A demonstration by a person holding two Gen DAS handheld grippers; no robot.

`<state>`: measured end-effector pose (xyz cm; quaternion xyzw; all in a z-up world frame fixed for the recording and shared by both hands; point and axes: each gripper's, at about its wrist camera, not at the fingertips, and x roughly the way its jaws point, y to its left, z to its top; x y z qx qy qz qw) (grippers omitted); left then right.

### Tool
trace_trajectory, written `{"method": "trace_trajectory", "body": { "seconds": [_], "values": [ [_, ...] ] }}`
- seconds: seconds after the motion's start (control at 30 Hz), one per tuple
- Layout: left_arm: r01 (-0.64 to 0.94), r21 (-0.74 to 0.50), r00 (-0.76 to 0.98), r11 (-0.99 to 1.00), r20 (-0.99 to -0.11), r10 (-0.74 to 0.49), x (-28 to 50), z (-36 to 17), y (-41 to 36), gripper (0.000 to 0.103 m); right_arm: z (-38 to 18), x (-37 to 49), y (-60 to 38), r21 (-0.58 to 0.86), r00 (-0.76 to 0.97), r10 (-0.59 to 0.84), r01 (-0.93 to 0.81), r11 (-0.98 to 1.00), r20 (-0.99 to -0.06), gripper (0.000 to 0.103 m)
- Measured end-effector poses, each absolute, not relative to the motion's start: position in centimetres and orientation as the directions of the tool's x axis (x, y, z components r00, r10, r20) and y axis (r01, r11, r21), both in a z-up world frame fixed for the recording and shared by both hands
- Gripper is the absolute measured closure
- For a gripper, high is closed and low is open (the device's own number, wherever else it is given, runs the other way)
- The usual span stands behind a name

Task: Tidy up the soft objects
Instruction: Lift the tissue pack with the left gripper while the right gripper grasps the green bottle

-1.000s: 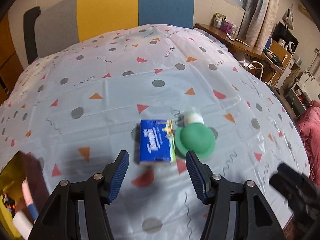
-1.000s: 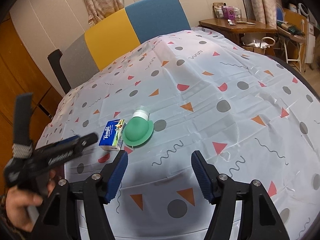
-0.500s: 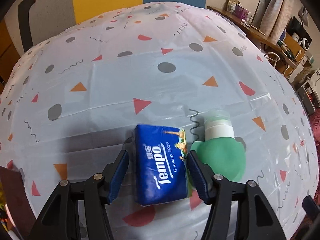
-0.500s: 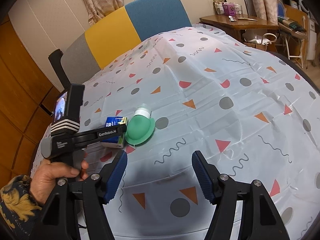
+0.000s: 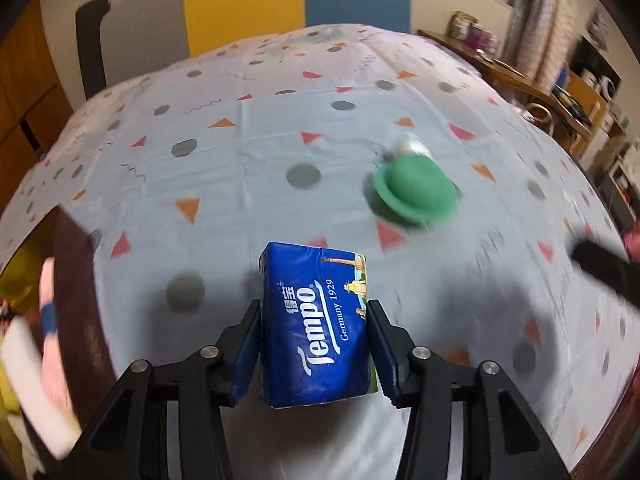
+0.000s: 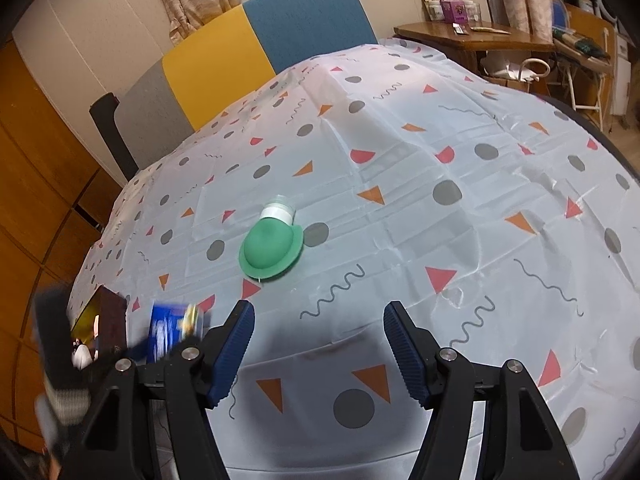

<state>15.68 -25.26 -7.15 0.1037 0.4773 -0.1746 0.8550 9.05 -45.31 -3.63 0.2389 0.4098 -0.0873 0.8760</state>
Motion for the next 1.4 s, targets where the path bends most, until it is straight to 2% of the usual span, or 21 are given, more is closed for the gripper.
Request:
{"method": "trace_trajectory", "body": {
  "seconds": [0.33, 1.0, 1.4],
  "values": [
    [0.474, 0.071, 0.591, 0.878, -0.764, -0.258, 8.4, -9.5, -23.7, 0.052, -4.3, 9.2, -45.1, 0.307, 0.625, 0.014, 0.364, 0.880, -0.780, 0.035],
    [0.453, 0.021, 0.589, 0.891, -0.757, -0.282, 8.5, -10.5, -22.9, 0.051, -6.7, 10.0, -44.9, 0.280, 0.561, 0.022, 0.379, 0.882, -0.827, 0.035],
    [0.454, 0.001, 0.589, 0.891, -0.751, -0.299, 8.5, -10.6, -22.6, 0.050, -6.7, 14.8, -45.2, 0.342, 0.519, 0.123, 0.350, 0.872, -0.846, 0.035]
  ]
}}
